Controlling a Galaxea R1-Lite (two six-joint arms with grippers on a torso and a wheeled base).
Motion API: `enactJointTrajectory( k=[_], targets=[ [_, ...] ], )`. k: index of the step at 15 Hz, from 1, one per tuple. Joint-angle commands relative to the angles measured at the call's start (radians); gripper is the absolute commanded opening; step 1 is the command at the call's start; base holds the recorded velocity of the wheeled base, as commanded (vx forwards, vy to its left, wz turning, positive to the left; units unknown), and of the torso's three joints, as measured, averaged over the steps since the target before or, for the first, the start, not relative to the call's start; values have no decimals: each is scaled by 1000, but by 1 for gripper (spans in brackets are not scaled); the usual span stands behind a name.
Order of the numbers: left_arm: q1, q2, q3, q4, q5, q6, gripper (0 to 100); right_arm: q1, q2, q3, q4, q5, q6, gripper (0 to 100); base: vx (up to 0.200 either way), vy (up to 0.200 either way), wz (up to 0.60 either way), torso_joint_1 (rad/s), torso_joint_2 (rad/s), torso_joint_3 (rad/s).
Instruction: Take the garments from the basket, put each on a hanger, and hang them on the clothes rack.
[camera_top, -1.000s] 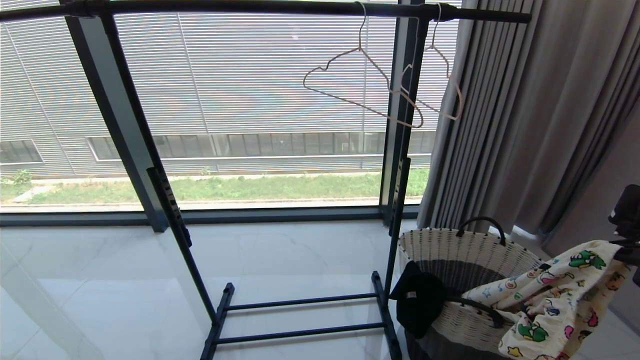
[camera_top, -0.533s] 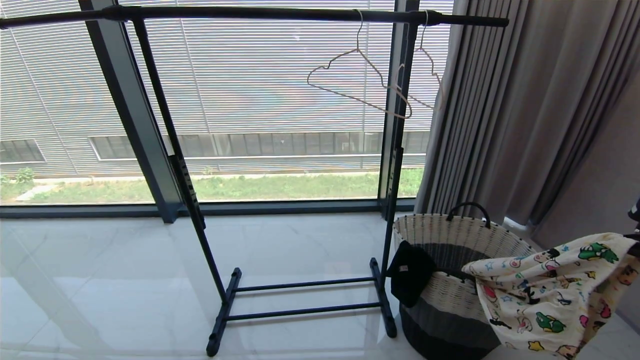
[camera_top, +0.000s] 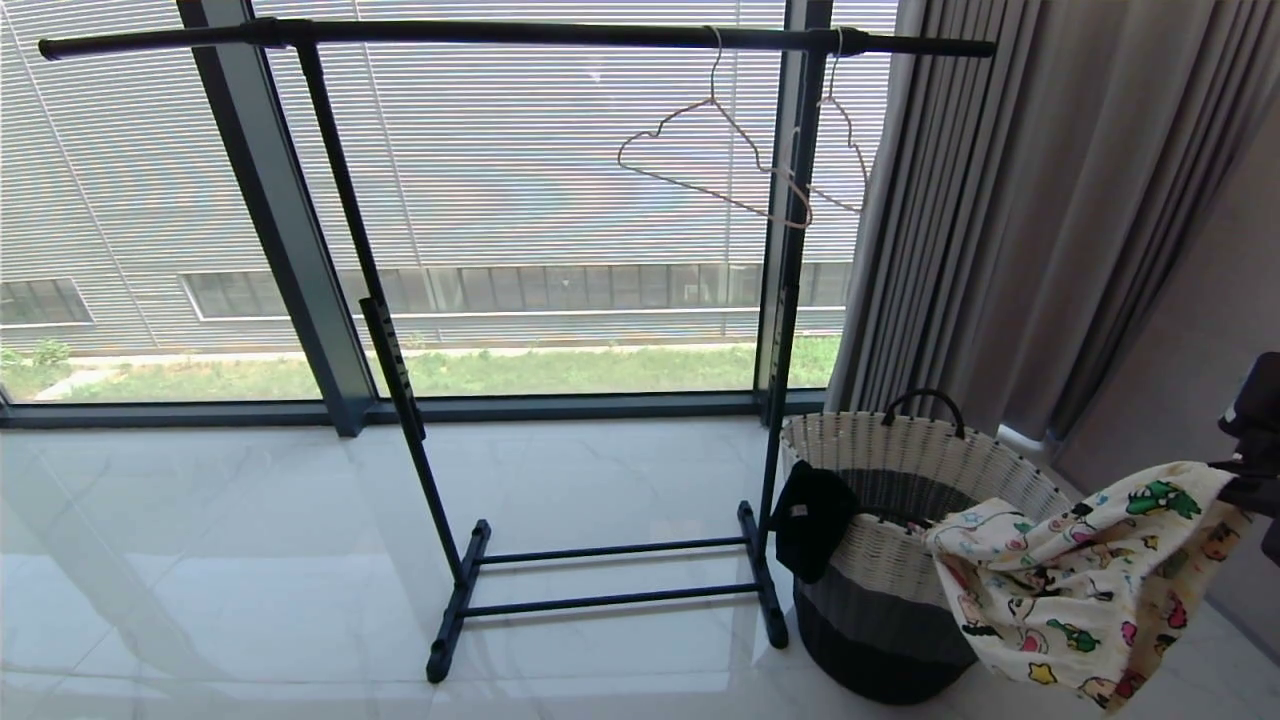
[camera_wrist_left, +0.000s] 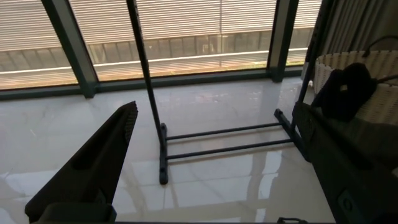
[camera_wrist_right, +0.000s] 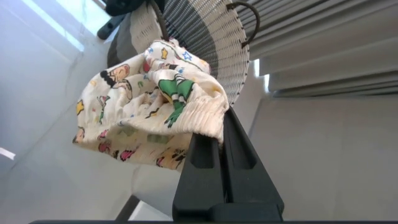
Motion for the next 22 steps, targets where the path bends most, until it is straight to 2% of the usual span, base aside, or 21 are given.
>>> enactJointTrajectory(
  k=[1, 3, 5, 6, 7, 8, 9, 10, 11, 13, 14, 15, 17, 18, 21, 22],
  targets=[
    [1, 0, 0, 1, -13, 23, 100, 25, 40, 0, -17, 0, 13, 0, 0, 0, 0, 0, 0, 0],
    [0, 0, 0, 1, -19, 17, 100, 51, 60, 0, -34, 0, 49, 0, 0, 0, 0, 0, 0, 0],
    [-8, 43, -46, -11, -22, -58, 100, 56, 61, -3, -37, 0, 70, 0, 0, 0, 0, 0, 0, 0],
    [-11, 236, -195, -32, -21, -183, 100, 57, 61, -9, -37, 6, 81, 0, 0, 0, 0, 0, 0, 0],
    [-13, 393, -314, -80, -21, -256, 100, 62, 61, -15, -37, 14, 93, 0, 0, 0, 0, 0, 0, 0],
    [-11, 479, -371, -104, -21, -278, 100, 71, 61, -21, -35, 20, 102, 0, 0, 0, 0, 0, 0, 0],
    [-17, 683, -495, -152, -21, -285, 100, 106, 63, -40, -35, 22, 148, 0, 0, 0, 0, 0, 0, 0],
    [-32, 746, -528, -167, -21, -285, 100, 123, 63, -46, -35, 22, 170, 0, 0, 0, 0, 0, 0, 0],
    [-141, 882, -595, -212, -16, -289, 100, 166, 63, -60, -34, 19, 227, 0, 0, 0, 0, 0, 0, 0],
    [-319, 1003, -643, -229, -2, -284, 100, 187, 67, -67, -35, 17, 242, 0, 0, 0, 0, 0, 0, 0],
    [-433, 1075, -667, -229, 39, -284, 100, 187, 67, -75, -35, 17, 243, 0, 0, 0, 0, 0, 0, 0],
    [-546, 1157, -693, -229, 114, -285, 100, 187, 67, -81, -35, 17, 247, 0, 0, 0, 0, 0, 0, 0],
    [-723, 1308, -739, -230, 234, -313, 100, 189, 67, -97, -35, 17, 253, 0, 0, 0, 0, 0, 0, 0],
    [-809, 1396, -769, -230, 248, -339, 100, 197, 69, -103, -35, 17, 253, 0, 0, 0, 0, 0, 0, 0],
    [-961, 1623, -870, -292, 280, -427, 100, 210, 64, -110, -35, 17, 263, 0, 0, 0, 0, 0, 0, 0],
    [-980, 1657, -882, -302, 289, -437, 100, 214, 63, -110, -35, 17, 266, 0, 0, 0, 0, 0, 0, 0]
  ],
)
